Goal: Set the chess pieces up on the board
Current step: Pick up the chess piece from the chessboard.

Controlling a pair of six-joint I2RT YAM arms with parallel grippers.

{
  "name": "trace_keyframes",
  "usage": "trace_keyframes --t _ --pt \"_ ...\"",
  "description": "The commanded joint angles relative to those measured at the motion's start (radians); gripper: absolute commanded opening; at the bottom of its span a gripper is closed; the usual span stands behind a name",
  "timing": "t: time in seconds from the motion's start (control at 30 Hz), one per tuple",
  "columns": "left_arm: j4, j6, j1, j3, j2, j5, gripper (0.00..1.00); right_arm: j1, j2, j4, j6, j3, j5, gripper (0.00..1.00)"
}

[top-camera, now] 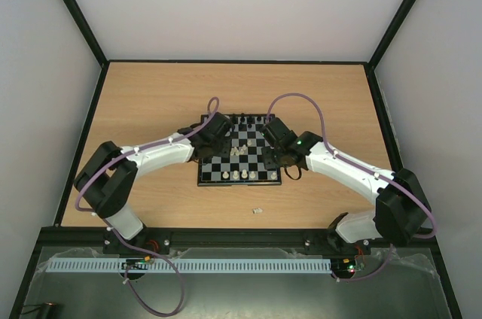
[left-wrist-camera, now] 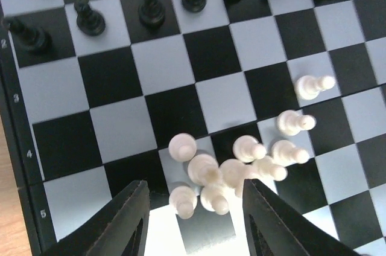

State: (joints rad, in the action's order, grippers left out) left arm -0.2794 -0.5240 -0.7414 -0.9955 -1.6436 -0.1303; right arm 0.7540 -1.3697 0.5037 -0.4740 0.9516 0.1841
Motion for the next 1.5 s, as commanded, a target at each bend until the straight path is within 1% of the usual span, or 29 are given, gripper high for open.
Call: trace_keyframes --t 0.0,0.07,0.1,0.17,0.23,0.27,0.4,0.57,0.77,0.97,1.13,1.37,1.47 --pt "-0.004 0.012 -0.016 -0.056 -0.001 0.005 0.47 0.001 0.002 0.040 0.015 0.009 0.007 0.48" --pt "-0.006 0.027 -0.028 -0.074 -0.013 0.004 0.49 -0.002 0.005 0.040 0.017 0.011 0.006 0.48" --pt "-0.009 0.039 -0.032 -0.087 -0.028 0.003 0.47 -0.003 0.007 0.041 0.016 0.010 0.007 0.48" --pt "-0.021 0.053 -0.042 -0.111 -0.057 -0.001 0.40 -0.004 0.010 0.042 0.018 0.010 0.008 0.48" --pt "-0.022 0.064 -0.046 -0.119 -0.076 0.004 0.29 -0.006 0.013 0.044 0.018 0.008 0.009 0.48" --pt "-0.019 0.068 -0.047 -0.119 -0.078 0.005 0.26 -0.007 0.015 0.045 0.019 0.008 0.010 0.48" --pt "-0.014 0.077 -0.049 -0.118 -0.091 0.009 0.21 -0.009 0.018 0.047 0.021 0.004 0.009 0.48" --pt "-0.026 0.082 -0.051 -0.121 -0.105 -0.011 0.19 -0.011 0.018 0.045 0.023 0.003 0.005 0.48" --pt "-0.029 0.082 -0.051 -0.123 -0.122 -0.015 0.15 -0.012 0.014 0.044 0.023 0.003 0.001 0.48" --pt "-0.038 0.081 -0.056 -0.124 -0.124 -0.015 0.16 -0.012 0.012 0.044 0.025 0.000 0.001 0.48" --pt "-0.039 0.074 -0.059 -0.116 -0.121 -0.017 0.19 -0.012 0.011 0.042 0.026 -0.002 -0.004 0.48" --pt "-0.037 0.071 -0.062 -0.114 -0.124 -0.015 0.18 -0.012 0.012 0.039 0.028 -0.005 -0.008 0.48" --pt "-0.036 0.071 -0.064 -0.119 -0.127 -0.015 0.16 -0.013 0.013 0.038 0.029 -0.006 -0.006 0.48"
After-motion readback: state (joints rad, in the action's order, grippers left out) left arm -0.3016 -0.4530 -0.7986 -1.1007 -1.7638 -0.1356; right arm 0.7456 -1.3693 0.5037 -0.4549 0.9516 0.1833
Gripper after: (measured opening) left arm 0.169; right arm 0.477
